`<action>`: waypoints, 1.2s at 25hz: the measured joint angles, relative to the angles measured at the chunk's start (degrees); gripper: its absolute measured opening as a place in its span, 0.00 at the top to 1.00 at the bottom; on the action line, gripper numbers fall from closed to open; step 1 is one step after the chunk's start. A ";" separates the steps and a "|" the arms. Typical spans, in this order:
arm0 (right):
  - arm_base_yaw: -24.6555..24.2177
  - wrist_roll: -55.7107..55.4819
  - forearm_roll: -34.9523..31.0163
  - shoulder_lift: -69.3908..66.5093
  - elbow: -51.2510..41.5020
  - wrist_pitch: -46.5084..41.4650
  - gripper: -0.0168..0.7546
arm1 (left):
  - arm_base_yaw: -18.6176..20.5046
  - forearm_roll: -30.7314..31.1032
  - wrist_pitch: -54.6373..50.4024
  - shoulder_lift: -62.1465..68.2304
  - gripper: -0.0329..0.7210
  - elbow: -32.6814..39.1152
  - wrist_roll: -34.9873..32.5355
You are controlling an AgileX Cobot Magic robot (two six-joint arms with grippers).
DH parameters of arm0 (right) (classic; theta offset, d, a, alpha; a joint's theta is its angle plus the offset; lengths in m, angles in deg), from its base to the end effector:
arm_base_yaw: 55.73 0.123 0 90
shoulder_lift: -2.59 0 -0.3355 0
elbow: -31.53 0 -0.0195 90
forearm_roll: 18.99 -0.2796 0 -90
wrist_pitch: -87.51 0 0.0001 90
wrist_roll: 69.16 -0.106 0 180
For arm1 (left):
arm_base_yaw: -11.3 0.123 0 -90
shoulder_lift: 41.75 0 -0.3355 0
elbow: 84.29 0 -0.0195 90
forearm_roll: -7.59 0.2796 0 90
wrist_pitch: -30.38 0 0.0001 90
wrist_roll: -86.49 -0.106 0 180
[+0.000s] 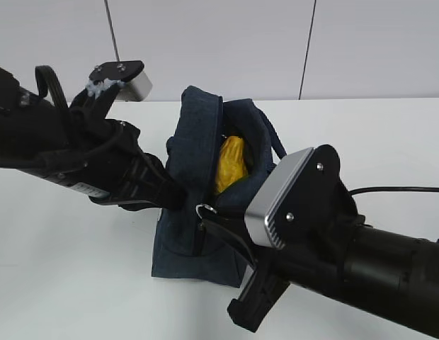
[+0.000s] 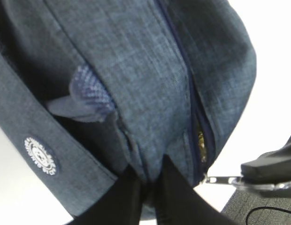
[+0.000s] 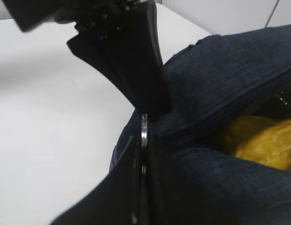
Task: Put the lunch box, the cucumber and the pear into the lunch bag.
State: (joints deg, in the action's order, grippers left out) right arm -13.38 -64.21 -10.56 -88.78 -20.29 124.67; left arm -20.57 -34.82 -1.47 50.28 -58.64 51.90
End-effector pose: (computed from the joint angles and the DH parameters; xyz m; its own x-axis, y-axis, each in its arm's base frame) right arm 0.2098 0.2039 0.2165 -0.0548 -0.3230 -0.9448 -0.7607 0.6265 -0.1700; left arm 0.2595 -0.2058 0.2672 -0.7091 0.3791 -0.5945 0.6394 0.7012 -0.3155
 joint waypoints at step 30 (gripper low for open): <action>0.00 14.52 -15.82 2.17 3.46 1.02 0.98 | -0.10 2.17 -2.54 -0.55 0.95 0.00 -0.02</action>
State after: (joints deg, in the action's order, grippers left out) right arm -13.38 -49.69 -26.39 -86.61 -16.83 125.68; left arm -20.67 -32.65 -4.01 49.73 -58.64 51.89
